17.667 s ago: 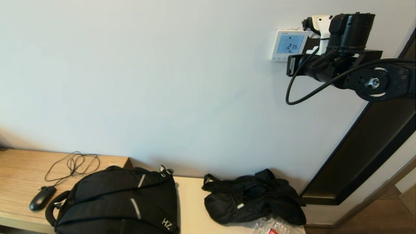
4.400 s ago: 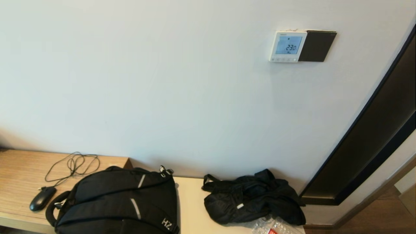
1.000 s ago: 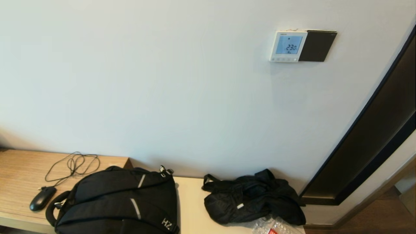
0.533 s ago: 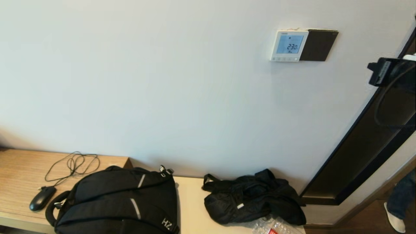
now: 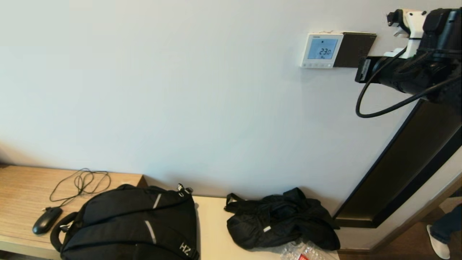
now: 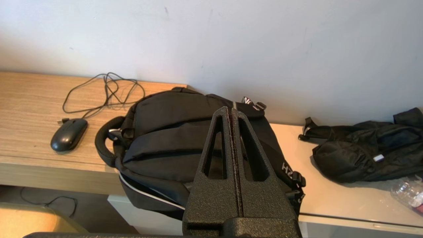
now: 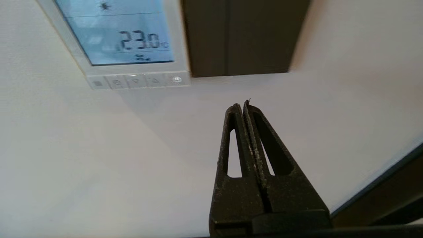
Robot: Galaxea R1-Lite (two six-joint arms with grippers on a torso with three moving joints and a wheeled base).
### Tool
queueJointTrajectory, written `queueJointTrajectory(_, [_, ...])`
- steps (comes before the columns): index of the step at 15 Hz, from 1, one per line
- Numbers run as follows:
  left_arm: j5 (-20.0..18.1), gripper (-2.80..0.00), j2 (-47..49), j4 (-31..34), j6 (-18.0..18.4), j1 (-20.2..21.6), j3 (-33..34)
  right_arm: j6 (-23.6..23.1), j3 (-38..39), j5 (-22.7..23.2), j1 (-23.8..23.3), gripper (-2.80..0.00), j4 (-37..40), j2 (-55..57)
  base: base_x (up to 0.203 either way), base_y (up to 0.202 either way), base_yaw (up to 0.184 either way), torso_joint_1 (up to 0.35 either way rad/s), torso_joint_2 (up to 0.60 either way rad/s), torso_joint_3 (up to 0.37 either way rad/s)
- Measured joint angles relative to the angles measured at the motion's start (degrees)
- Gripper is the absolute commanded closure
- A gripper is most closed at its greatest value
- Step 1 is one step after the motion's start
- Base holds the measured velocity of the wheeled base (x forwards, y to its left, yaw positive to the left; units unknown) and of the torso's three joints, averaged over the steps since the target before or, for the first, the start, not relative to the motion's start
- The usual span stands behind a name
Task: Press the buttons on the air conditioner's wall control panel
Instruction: Turn off the central air conditioner
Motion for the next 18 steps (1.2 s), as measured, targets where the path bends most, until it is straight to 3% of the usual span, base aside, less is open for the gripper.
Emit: queueJointTrajectory(18, [0.0,0.0,0.0,0.0,0.0,0.0,0.0,-1.4,-9.4,-3.0,3.1,0.0,-0.2,10.1,0.0,0.0,0.0,0.0,0.0,0.0])
